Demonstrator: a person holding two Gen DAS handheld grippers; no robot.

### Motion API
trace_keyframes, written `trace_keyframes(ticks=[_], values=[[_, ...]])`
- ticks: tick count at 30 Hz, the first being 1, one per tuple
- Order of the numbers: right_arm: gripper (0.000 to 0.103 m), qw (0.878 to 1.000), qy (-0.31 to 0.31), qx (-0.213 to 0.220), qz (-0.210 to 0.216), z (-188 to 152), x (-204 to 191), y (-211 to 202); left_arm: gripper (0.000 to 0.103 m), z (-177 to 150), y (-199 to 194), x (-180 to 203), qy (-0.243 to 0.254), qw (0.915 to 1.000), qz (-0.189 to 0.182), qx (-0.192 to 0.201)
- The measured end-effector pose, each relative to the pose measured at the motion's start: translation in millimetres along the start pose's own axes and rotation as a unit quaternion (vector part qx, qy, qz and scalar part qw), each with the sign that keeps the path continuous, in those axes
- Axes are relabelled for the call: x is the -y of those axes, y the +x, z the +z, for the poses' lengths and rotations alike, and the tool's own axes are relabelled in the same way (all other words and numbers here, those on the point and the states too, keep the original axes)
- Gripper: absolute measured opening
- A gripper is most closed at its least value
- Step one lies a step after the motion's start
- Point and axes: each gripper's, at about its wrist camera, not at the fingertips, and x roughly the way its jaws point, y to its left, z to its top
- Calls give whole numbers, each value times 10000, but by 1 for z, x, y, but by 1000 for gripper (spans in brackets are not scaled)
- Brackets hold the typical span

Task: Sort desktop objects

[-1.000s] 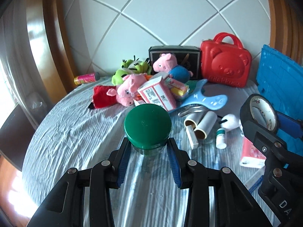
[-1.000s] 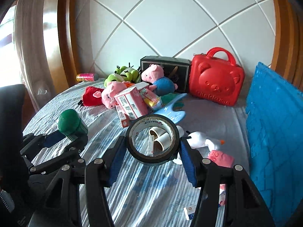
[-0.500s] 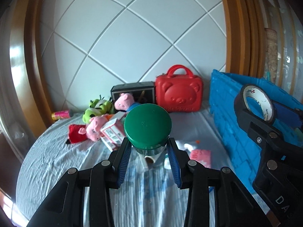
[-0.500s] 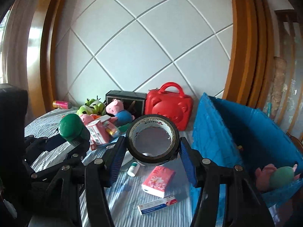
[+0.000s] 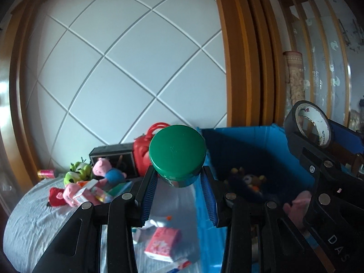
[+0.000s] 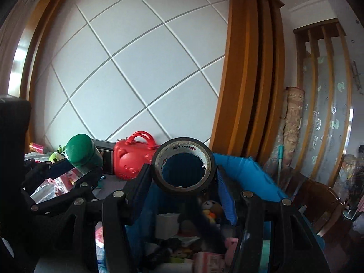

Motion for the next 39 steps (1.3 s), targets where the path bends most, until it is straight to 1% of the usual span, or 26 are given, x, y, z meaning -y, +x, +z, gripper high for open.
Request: trace_keyframes(ticks=[2,6,9,11,16,18,20,21,22,23,24,27,28,29,30,31,32,34,36,39], values=[[56,9999,13,-71,-100,-5,33,4,39,4,7,30,26,9999,-86,-78],[56,9990,82,-322,-307,-21,89,17,39,5,27,87,129,9989,-248,-373],[56,9974,151,-586,-400,-37,121,34,39,0,45,119,224,9967,-365,-690],[56,9960,178,-759,-430,-47,136,43,39,-5,54,138,299,9947,-461,-873],[56,9927,333,-1063,-457,-67,166,68,39,-9,67,169,373,9919,-532,-1095],[56,9919,399,-1111,-464,-71,175,74,39,-9,72,174,365,9911,-531,-1168],[56,9913,455,-1141,-464,-73,179,77,39,-8,75,174,286,9898,-645,-1236],[56,9912,482,-1146,-466,-73,181,79,41,-7,76,173,265,9895,-686,-1243],[56,9910,509,-1142,-479,-73,182,80,55,-7,76,173,271,9896,-691,-1229],[56,9909,537,-1137,-488,-73,184,81,66,-6,75,173,271,9900,-689,-1200],[56,9907,560,-1134,-496,-72,185,82,81,-6,74,173,266,9904,-689,-1166],[56,9903,616,-1117,-544,-70,186,83,83,-6,69,172,278,9926,-606,-1011],[61,9901,640,-1113,-560,-69,186,82,83,-6,68,172,303,9928,-579,-1004],[73,9897,667,-1117,-598,-69,187,82,83,-6,68,172,304,9929,-557,-1008],[79,9890,695,-1127,-663,-69,189,81,83,-6,68,170,275,9930,-540,-1014],[89,9881,727,-1137,-740,-69,191,80,84,-6,67,168,236,9930,-535,-1028],[96,9874,765,-1143,-784,-69,193,80,84,-6,67,166,197,9929,-532,-1045],[103,9864,862,-1140,-814,-68,198,78,84,-5,67,161,141,9929,-514,-1066],[103,9861,964,-1106,-776,-67,200,73,85,-5,65,157,119,9932,-472,-1054],[103,9867,936,-1072,-780,-65,198,68,85,-5,61,150,41,9935,-441,-1045]])
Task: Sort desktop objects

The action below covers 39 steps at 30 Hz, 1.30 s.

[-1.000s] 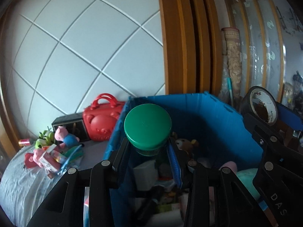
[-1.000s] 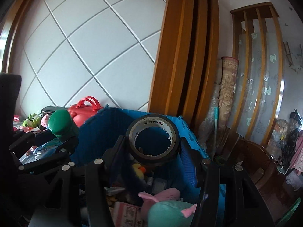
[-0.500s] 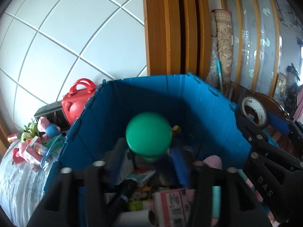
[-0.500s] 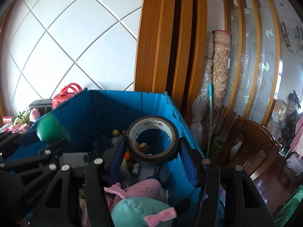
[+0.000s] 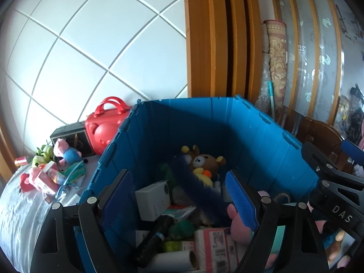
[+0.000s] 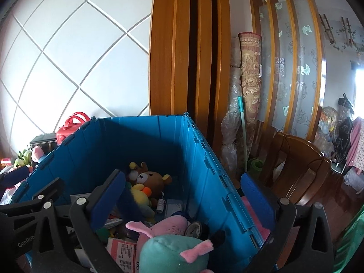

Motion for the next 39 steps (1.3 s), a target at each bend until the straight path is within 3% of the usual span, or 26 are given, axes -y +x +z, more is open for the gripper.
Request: trace_keyframes(ticks=[9,16,26,30,33,39], values=[[103,9998,-11,-135,131,-10,-25,-11,85,-11,-21,-31,-49,9998,175,65],[103,9994,-136,-100,302,-15,-73,-37,85,-23,-44,-79,-189,9993,310,113],[103,9982,104,19,594,-45,-182,-115,89,-69,-105,-205,-71,9992,374,120],[103,9974,96,-84,705,-70,-237,-152,99,-97,-132,-258,-41,9986,516,114],[103,9967,114,-207,782,-86,-271,-178,99,-113,-149,-287,15,9971,761,3],[103,9977,-46,-311,599,-97,-302,-216,99,-129,-180,-326,-156,9969,756,-163]])
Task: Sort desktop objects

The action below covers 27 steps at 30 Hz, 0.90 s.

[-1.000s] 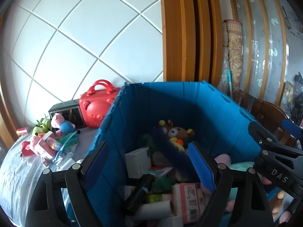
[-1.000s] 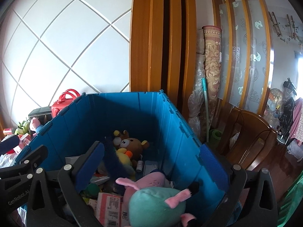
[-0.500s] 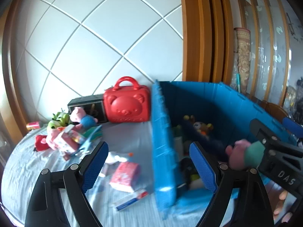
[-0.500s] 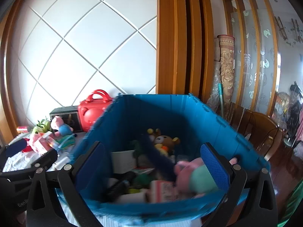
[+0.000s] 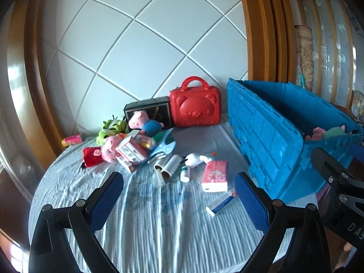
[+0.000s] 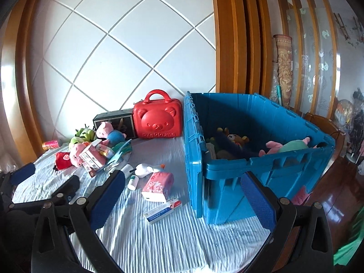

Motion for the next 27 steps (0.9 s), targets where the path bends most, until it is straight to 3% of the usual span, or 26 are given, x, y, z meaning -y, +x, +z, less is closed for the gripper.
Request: trace_keyframes(ticks=[8,20,27], values=[[103,9997,-216,-96,-39,-7,-12,-19,99,-7,-17,-31,-387,9990,197,-107],[103,9996,-198,-158,91,-12,2,-27,99,-13,-31,-6,-257,9993,3,-269],[103,9998,-92,-194,59,-11,13,-25,99,-12,-37,9,-127,9998,-31,-166]])
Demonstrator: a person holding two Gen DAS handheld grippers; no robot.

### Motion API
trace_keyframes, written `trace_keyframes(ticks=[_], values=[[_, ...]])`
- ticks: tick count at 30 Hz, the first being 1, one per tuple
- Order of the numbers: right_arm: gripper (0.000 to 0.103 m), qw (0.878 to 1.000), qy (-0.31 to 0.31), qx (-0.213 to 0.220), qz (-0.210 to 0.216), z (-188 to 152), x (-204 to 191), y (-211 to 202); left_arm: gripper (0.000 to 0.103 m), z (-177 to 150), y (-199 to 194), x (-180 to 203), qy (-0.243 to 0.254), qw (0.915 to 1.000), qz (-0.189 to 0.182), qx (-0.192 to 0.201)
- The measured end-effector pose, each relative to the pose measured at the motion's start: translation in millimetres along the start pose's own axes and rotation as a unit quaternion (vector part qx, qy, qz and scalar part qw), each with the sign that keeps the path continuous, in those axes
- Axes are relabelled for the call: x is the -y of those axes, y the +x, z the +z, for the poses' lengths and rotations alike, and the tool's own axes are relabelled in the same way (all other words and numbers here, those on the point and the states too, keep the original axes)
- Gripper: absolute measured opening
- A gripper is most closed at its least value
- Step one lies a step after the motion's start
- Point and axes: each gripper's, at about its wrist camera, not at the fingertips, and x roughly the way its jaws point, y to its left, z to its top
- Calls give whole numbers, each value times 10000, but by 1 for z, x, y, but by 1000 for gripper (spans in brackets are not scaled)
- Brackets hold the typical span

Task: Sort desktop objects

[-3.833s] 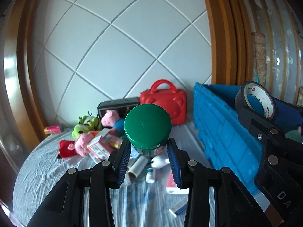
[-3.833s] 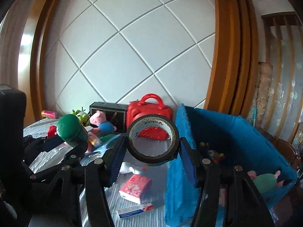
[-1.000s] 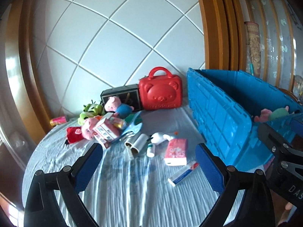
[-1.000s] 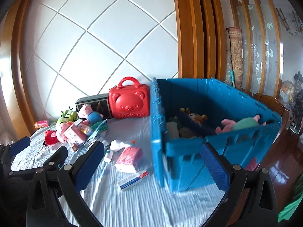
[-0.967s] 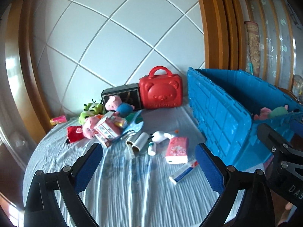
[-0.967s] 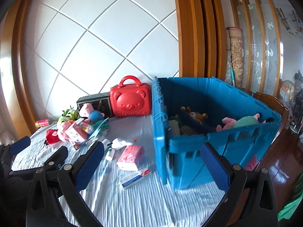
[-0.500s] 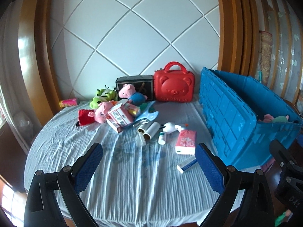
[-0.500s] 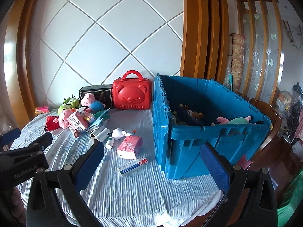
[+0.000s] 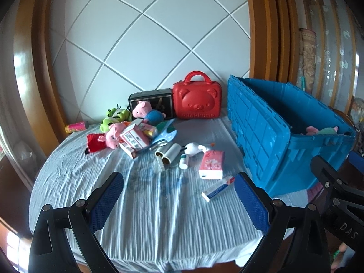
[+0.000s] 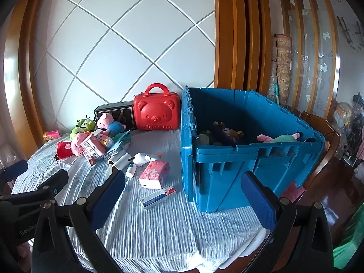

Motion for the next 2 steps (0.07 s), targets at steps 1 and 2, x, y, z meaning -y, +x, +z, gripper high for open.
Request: trace_keyframes(ticks=[1,2], values=[[103,10000,-4,2,-9,1,1,0,99,1,0,1,-2,10000,-6,17],[103,10000,-8,7,-15,1,2,0,99,2,-1,1,-3,10000,-14,34]])
